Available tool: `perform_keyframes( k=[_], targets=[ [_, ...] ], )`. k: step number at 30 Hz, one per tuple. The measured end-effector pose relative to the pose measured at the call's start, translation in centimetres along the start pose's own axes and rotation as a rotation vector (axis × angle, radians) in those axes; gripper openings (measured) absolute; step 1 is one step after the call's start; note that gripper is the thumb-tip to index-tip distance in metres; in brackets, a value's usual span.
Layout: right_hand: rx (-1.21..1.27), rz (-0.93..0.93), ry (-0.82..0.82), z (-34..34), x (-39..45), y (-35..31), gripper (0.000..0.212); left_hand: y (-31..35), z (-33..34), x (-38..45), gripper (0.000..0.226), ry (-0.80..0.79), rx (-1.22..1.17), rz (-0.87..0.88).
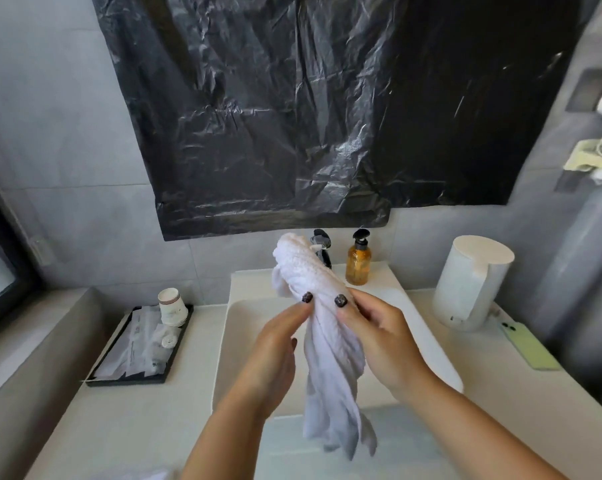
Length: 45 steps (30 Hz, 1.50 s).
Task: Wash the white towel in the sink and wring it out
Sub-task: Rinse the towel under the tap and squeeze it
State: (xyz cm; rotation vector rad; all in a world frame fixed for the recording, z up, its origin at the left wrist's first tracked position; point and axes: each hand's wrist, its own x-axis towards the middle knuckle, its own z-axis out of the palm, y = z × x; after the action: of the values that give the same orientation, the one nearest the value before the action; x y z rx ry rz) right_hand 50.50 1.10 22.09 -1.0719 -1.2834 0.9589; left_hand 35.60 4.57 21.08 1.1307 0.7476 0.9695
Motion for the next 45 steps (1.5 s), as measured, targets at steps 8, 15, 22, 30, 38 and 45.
perform_keyframes(
  k=[8,15,22,30,38,45],
  targets=[
    [-0.354,-0.051,0.324,1.8,-5.2,0.3,0.041,-0.9,1.8,-2.5,0.031,0.064,-0.31,0.054],
    [-0.627,-0.142,0.299,0.5,-8.0,2.2,0.022,-0.8,2.8,-3.6,0.045,-0.042,-0.169,0.003],
    [-0.787,-0.214,0.266,-0.7,-7.9,0.6,0.043,-0.2,3.2,-3.5,0.027,0.008,-0.087,0.04],
    [-0.742,-0.34,0.22,-0.9,-6.8,-1.8,0.045,0.7,4.9,-3.9,0.027,0.126,-0.043,0.071],
    [-0.407,-0.223,0.127,-2.8,-6.4,-1.7,0.005,1.4,5.8,-3.1,0.015,0.278,-0.049,0.03],
    [-0.195,-0.037,-0.007,-3.4,-4.6,-2.4,0.021,1.5,6.3,-2.5,0.038,0.376,0.063,-0.042]
  ],
)
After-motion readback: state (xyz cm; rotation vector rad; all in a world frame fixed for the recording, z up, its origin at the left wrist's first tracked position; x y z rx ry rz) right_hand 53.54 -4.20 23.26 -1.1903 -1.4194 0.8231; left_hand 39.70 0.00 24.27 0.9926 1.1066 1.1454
